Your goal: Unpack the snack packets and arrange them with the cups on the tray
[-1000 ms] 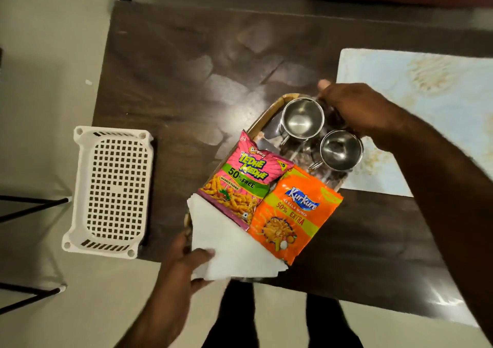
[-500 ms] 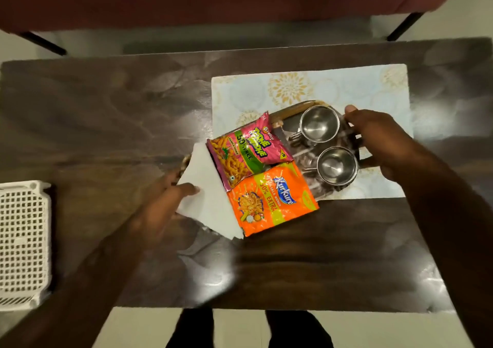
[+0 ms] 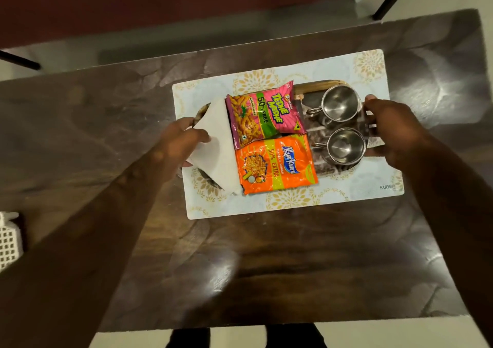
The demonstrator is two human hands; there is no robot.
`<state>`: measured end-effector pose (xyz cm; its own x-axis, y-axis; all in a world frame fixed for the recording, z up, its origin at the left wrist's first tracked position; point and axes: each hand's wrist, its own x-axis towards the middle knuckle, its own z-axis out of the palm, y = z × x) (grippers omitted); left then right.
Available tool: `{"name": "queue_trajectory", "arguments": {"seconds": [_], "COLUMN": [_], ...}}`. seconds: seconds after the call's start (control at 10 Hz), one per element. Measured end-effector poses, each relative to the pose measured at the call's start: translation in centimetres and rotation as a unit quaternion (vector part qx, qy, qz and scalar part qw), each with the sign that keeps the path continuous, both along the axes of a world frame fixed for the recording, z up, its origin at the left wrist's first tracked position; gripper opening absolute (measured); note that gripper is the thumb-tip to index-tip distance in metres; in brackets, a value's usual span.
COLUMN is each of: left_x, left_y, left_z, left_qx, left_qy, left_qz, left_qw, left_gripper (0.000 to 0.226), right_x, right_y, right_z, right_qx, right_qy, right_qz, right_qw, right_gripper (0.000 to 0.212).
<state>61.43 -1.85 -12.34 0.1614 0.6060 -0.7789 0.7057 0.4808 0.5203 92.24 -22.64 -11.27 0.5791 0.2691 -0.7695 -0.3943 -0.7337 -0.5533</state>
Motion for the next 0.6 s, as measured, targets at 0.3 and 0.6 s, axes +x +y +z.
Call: {"name": "queue_trajectory", "arguments": {"seconds": [0.3,0.6], "left_x": [1.4,-0.5], "left_y": [-0.5,-2.5], "left_z": [-0.7,0.3], "left_qx": [0.072,0.143], "left_qy": [0.032,0.128], "left_qz": [-0.021,-0.145], "left_qw": [0.997,0.971], "left_gripper": [0.050,0.070], "right_x": [0.8,-0.7], "right_y": [-0.4,-3.0], "right_z": [-1.0,-1.5], "right_qx": [-0.008,-0.034], "right_qy": [-0.007,-0.227], "right_qz": [-0.003,0.124], "right_qw": [1.000,0.965], "right_gripper": [0.032,0.048]}}
